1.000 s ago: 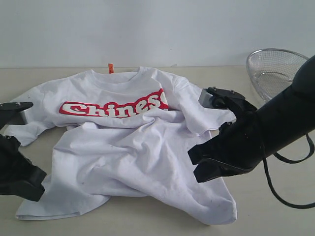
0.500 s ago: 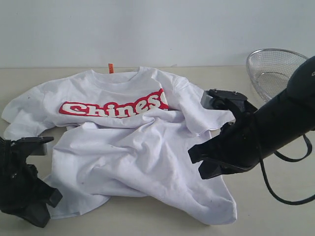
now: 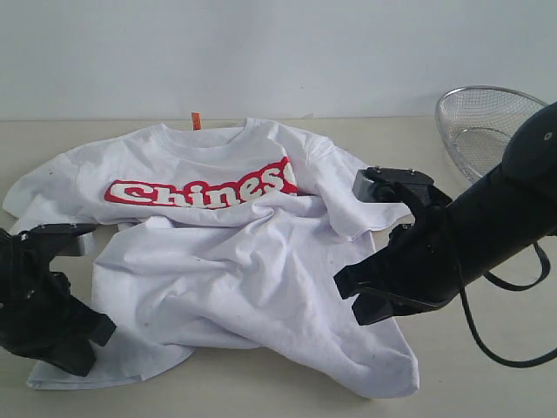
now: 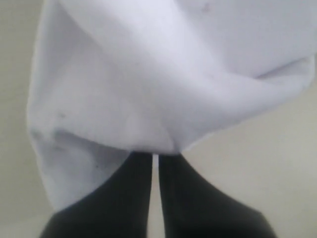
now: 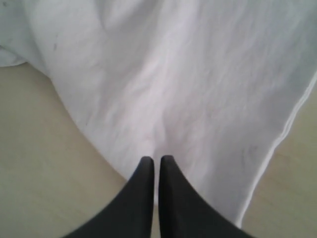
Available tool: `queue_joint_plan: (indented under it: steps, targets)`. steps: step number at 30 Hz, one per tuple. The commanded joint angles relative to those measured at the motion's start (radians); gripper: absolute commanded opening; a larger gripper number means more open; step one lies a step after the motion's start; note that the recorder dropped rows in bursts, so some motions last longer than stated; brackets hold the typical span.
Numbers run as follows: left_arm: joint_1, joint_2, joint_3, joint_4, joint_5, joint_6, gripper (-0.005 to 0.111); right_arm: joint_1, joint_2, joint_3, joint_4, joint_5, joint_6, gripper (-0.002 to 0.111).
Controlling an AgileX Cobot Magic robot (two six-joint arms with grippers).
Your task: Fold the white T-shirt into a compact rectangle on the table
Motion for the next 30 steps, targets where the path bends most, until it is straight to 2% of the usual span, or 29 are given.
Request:
queue_joint_plan:
  steps: [1,4,9,17,25,30]
  targets:
    - [-0.005,0.039,-0.004,0.008,-0.045,-0.009,0.005,0.003,0.001,0.003,-0.025,-0.044,-0.011,0.0]
    - [-0.005,0.076,-0.004,0.015,-0.076,-0.026,0.005,0.003,0.018,-0.001,-0.049,-0.091,0.009,0.0]
    - [-0.005,0.108,-0.004,0.021,-0.065,-0.026,0.005,0.003,0.118,-0.05,-0.058,-0.057,0.016,0.0]
    - [-0.005,0.108,-0.004,0.048,0.028,-0.033,0.005,0.003,0.257,-0.146,-0.13,-0.078,0.08,0.0]
    - [-0.005,0.108,-0.004,0.242,0.134,-0.191,0.005,0.003,0.383,-0.276,-0.311,-0.068,0.241,0.0]
    - [-0.005,0.104,-0.017,0.364,0.209,-0.284,0.005,0.0,0.41,-0.35,-0.334,-0.056,0.271,0.0]
